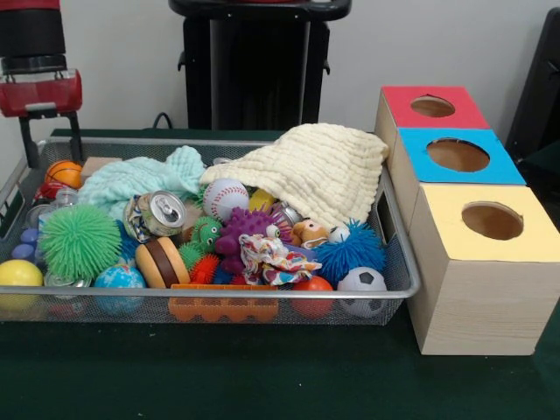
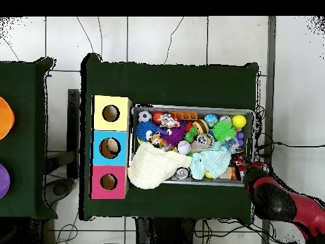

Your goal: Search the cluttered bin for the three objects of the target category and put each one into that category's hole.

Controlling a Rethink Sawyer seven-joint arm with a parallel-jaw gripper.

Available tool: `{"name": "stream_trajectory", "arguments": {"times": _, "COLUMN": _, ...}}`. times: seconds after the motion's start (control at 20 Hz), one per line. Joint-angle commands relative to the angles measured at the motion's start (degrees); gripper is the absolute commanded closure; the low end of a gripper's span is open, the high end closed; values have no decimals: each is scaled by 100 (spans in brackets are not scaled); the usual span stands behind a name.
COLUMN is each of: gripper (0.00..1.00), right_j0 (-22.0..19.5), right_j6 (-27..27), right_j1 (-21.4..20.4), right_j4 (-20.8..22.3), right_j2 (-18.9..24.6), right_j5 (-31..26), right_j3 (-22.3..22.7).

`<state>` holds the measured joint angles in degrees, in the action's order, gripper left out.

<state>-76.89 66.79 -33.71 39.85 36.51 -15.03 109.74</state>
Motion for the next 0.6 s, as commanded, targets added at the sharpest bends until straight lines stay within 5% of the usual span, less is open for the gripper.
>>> {"name": "stream_trajectory", "arguments": {"times": 0.05, "gripper": 0, "right_j0": 279, "right_j6": 1002, "right_j1": 454, "right_j4": -73, "right_j2": -439, "right_j5": 326, "right_j3": -191}}
{"name": "stream_trajectory", "arguments": {"times": 0.6, "gripper": 0, "right_j0": 247, "right_j6": 781, "right_j1": 997, "right_j4": 45, "right_j2": -536, "right_j5": 562, "right_j3": -486}}
